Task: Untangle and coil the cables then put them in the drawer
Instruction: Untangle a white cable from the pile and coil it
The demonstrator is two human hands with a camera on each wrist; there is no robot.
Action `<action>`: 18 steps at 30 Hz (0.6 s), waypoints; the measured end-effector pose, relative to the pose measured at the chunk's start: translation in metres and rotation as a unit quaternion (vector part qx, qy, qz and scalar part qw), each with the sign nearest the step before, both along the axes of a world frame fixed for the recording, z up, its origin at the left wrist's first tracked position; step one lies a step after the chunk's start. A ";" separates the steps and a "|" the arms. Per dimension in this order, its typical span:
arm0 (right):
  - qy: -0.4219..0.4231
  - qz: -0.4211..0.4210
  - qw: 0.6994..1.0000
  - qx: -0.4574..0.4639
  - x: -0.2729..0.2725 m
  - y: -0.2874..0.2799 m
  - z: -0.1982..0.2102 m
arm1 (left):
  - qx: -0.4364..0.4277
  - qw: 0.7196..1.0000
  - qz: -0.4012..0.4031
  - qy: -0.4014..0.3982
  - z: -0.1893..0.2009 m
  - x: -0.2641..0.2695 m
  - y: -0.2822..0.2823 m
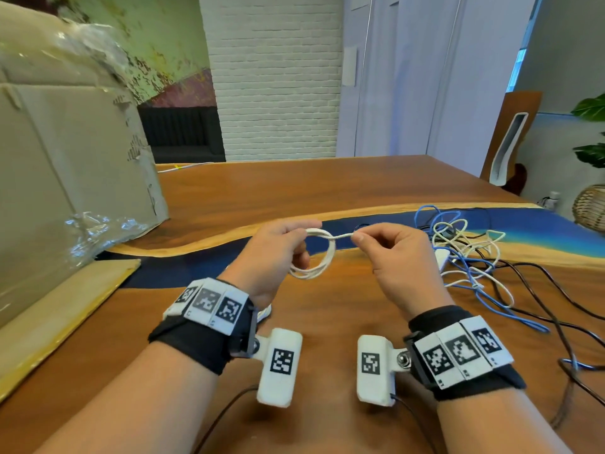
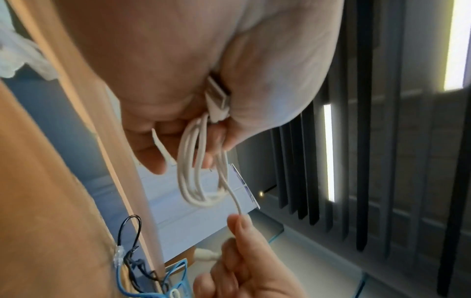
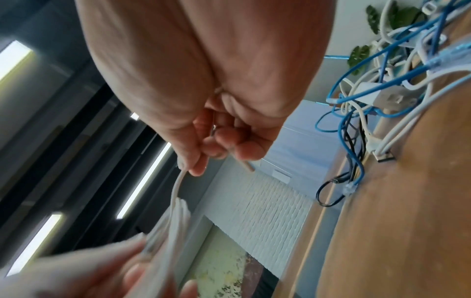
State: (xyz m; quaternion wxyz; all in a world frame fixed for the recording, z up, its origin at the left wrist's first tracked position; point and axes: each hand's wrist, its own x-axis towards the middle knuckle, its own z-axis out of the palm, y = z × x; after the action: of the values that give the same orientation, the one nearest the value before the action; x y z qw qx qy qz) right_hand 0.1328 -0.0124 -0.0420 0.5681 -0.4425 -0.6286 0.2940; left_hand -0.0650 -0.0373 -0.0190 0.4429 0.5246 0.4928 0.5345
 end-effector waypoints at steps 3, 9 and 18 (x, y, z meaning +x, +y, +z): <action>0.004 0.006 1.000 -0.001 0.013 0.002 0.005 | 0.006 0.989 0.037 -0.145 -0.008 -0.011 -0.007; -0.070 0.092 0.992 -0.056 0.001 -0.003 -0.001 | 0.030 0.978 0.031 -0.204 -0.013 -0.010 -0.012; 0.015 0.129 0.990 -0.050 -0.020 -0.016 0.002 | 0.053 0.991 0.020 -0.119 -0.020 0.002 -0.020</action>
State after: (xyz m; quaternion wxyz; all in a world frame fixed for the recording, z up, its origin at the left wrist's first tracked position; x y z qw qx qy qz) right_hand 0.1133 -0.0285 -0.0396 0.5121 -0.3809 -0.6564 0.4023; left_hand -0.0627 -0.0571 -0.0395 0.4591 0.4702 0.4177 0.6274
